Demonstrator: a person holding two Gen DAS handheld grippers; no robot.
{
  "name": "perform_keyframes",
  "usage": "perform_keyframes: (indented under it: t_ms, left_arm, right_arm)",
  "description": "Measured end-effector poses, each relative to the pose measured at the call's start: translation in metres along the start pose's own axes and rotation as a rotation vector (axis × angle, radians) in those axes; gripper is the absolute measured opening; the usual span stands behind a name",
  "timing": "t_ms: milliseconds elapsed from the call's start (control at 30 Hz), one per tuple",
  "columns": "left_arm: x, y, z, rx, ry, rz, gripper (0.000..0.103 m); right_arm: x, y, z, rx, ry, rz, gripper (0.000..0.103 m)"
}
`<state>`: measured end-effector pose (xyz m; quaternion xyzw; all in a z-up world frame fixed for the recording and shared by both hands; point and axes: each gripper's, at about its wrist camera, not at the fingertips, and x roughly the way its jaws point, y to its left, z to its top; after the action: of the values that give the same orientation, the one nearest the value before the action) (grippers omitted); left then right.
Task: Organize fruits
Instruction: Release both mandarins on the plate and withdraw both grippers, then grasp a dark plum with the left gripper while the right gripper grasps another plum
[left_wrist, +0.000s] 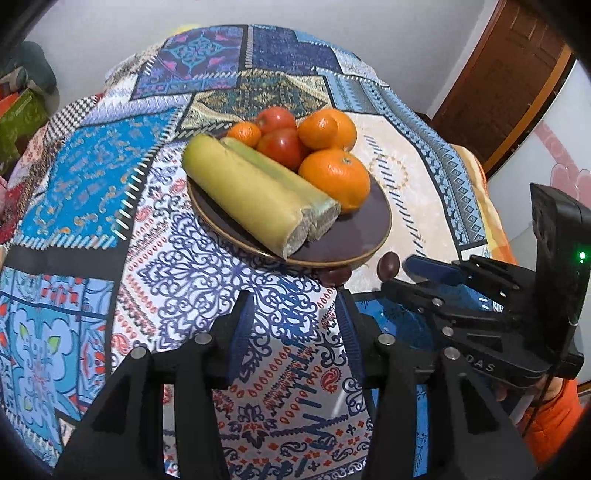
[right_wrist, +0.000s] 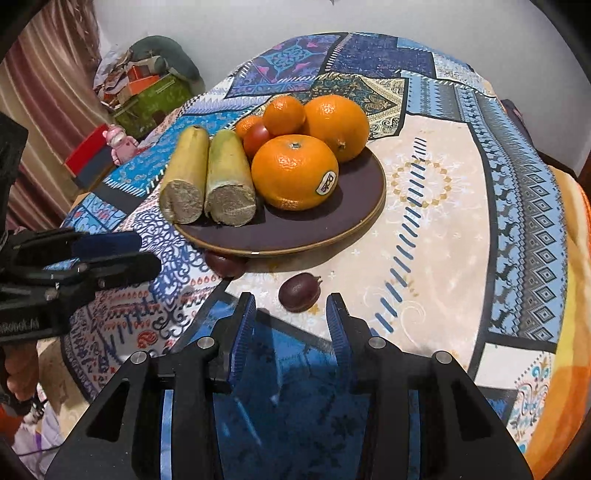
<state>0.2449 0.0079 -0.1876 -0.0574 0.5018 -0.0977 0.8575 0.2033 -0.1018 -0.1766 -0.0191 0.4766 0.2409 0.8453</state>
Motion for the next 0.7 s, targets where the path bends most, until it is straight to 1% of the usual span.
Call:
perform_keyframes:
  t_ms: [67, 133, 167, 200, 333, 467, 633, 700]
  left_arm:
    - [0.007, -0.001, 0.000, -0.003, 0.014, -0.007, 0.045]
    - [0.010, -0.003, 0.000, 0.000, 0.018, -0.012, 0.045]
    - [0.011, -0.005, 0.000, 0.006, 0.017, -0.017, 0.045]
    - [0.011, -0.007, 0.001, 0.010, 0.015, -0.020, 0.045]
    - [0.016, -0.018, 0.003, 0.032, 0.018, -0.013, 0.045]
    - [0.026, -0.026, 0.007, 0.038, 0.032, -0.001, 0.045]
    - [0.034, -0.037, 0.011, 0.048, 0.029, 0.032, 0.045]
    - [0.037, -0.040, 0.012, 0.051, 0.031, 0.050, 0.045]
  right_arm:
    - [0.003, 0.000, 0.002, -0.004, 0.001, -0.009, 0.033]
    - [0.005, 0.000, 0.002, -0.007, 0.000, -0.010, 0.027]
    - [0.006, 0.001, 0.001, -0.018, -0.005, -0.016, 0.021]
    - [0.006, 0.002, 0.000, -0.035, -0.007, -0.026, 0.021]
    - [0.003, 0.002, -0.004, -0.052, -0.006, -0.018, 0.021]
    - [-0.002, -0.004, -0.006, -0.039, -0.015, -0.013, 0.021]
    - [-0.012, -0.015, -0.010, -0.010, -0.034, -0.001, 0.021]
    - [-0.016, -0.020, -0.011, 0.004, -0.043, 0.019, 0.021]
